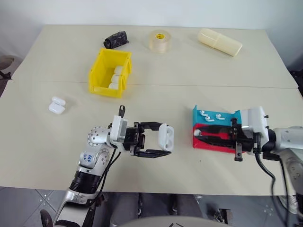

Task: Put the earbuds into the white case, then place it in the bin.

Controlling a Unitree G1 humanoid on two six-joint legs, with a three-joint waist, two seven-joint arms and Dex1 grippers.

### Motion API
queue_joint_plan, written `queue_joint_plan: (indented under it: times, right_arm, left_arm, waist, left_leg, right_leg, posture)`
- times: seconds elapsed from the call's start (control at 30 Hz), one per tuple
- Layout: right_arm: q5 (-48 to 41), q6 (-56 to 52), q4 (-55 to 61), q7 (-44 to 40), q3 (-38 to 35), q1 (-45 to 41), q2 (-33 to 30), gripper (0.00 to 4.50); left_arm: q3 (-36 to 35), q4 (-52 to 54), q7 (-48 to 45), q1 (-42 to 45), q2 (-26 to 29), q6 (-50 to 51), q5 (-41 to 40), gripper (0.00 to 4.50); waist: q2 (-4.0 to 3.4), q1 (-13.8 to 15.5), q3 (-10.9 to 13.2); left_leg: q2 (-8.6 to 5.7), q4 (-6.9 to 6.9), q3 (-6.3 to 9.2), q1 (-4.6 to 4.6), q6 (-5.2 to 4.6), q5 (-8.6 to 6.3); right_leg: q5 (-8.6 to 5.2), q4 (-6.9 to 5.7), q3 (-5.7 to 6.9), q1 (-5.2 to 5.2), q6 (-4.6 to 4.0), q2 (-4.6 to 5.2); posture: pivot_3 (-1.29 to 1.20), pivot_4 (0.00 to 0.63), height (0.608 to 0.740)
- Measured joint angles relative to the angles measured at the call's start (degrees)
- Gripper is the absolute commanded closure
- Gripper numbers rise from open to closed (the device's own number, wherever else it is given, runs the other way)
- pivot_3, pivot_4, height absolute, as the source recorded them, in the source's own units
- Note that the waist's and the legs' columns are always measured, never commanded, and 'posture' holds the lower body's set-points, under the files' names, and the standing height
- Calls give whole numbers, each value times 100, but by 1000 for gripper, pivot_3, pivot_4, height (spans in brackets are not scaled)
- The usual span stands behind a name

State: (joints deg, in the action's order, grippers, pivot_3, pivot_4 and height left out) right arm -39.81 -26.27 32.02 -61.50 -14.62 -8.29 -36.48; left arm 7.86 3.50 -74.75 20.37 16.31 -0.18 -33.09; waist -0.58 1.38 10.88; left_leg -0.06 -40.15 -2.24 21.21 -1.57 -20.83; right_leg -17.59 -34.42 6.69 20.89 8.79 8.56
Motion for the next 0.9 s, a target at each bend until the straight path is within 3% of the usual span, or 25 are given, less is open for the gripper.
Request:
queue_joint_plan:
  times: [0.07, 0.33, 0.9]
  right_arm:
    - [-270, 137, 173, 450, 16, -43, 554, 3972]
    - [-621, 289, 490, 1465, 415, 59, 1390, 3972]
    - [-290, 1014, 451, 1665, 1326, 587, 1760, 3972]
  left_arm:
    - [-6, 0, -36, 76, 46, 106, -15, 1721]
    - [-7, 2, -21, 230, 126, 519, -33, 1721]
    - [-12, 2, 10, 508, 85, 1082, -79, 1721]
  waist:
    - [-1, -3, 0]
    - [-4, -5, -1]
    - [-4, -7, -1]
  left_leg:
    - [-4, 1, -1, 0, 0, 0]
    - [-16, 4, -4, 0, 1, 1]
    - [-18, 4, -11, 1, 0, 0]
  right_leg:
    - [0, -2, -1, 1, 0, -2]
    - [0, -7, -4, 8, -1, -3]
    - [-1, -10, -12, 13, -1, -4]
  posture:
    - [0, 150, 740]
    - [0, 150, 740]
    - [0, 150, 740]
